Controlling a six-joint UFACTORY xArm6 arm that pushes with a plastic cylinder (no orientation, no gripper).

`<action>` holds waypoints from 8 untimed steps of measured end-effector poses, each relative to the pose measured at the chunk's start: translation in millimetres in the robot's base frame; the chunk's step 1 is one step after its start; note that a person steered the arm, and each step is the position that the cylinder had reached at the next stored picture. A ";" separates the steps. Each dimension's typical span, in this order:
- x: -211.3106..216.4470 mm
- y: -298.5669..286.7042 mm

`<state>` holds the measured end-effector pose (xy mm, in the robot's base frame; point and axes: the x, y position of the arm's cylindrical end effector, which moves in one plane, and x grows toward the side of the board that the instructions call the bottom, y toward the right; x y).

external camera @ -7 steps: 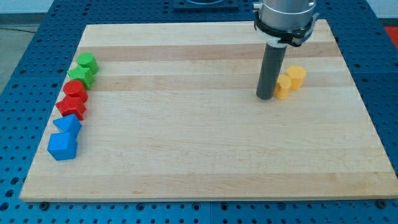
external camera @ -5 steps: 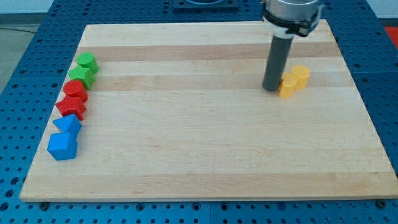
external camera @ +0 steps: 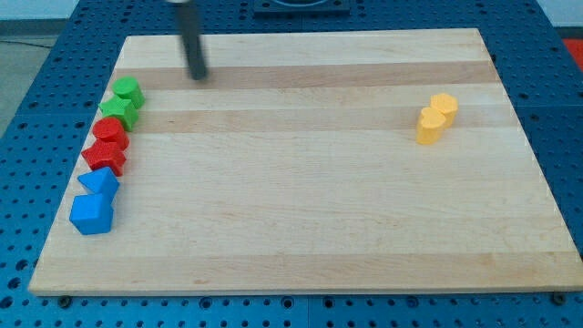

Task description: Push the green circle into yellow blocks

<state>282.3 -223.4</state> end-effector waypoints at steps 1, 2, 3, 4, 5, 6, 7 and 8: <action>14.7 -80.7; 32.0 -78.6; 74.7 -47.1; 97.0 -12.3; 86.5 21.7; 96.0 -6.5; 116.0 -81.5; 75.4 -76.6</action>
<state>357.7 -300.0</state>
